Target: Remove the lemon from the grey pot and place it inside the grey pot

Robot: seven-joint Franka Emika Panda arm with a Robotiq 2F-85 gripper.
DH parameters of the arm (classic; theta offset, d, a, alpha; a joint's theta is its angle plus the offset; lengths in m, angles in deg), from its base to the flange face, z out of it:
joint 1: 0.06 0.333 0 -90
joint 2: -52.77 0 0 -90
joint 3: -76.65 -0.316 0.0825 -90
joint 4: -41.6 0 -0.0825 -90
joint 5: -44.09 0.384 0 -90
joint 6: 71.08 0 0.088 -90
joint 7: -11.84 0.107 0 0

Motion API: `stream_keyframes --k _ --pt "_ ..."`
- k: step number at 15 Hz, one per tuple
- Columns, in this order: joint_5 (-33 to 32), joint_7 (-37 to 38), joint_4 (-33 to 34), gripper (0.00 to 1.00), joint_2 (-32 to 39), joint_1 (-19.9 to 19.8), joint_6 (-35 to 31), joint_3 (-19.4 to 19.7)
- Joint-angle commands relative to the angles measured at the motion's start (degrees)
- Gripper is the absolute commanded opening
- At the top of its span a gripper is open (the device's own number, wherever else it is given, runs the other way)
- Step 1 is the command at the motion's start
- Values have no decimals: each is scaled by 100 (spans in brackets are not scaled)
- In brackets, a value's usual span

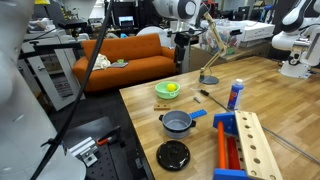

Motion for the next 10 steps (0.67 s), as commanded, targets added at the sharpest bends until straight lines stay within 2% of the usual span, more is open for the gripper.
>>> stream_keyframes --k 1,3,10 --pt "37 27 44 100 40 22 17 33" --pt "-155 218 122 100 147 117 13 129" --pt "-193 376 525 100 844 232 83 102"
